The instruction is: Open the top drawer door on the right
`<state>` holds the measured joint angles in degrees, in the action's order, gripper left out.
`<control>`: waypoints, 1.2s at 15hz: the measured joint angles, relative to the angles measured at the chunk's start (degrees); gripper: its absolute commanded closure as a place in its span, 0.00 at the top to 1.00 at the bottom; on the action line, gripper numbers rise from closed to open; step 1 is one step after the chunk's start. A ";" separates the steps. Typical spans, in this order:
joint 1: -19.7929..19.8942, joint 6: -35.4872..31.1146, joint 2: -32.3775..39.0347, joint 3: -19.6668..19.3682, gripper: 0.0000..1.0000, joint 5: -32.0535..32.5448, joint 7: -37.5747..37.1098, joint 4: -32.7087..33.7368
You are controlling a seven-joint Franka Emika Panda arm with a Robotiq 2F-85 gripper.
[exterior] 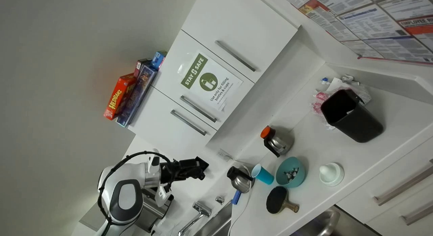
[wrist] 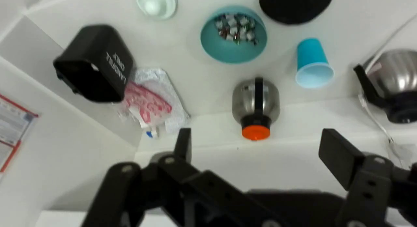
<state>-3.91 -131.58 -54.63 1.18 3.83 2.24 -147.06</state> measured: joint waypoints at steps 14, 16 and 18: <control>-7.94 -28.13 20.41 -3.57 1.00 -7.14 2.68 12.93; -7.87 -28.14 20.50 -3.48 1.00 -7.14 2.68 12.88; -7.85 -30.20 21.39 -3.48 1.00 -7.14 2.68 12.89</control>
<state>-11.77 -161.78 -33.24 -2.29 -3.30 4.92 -134.17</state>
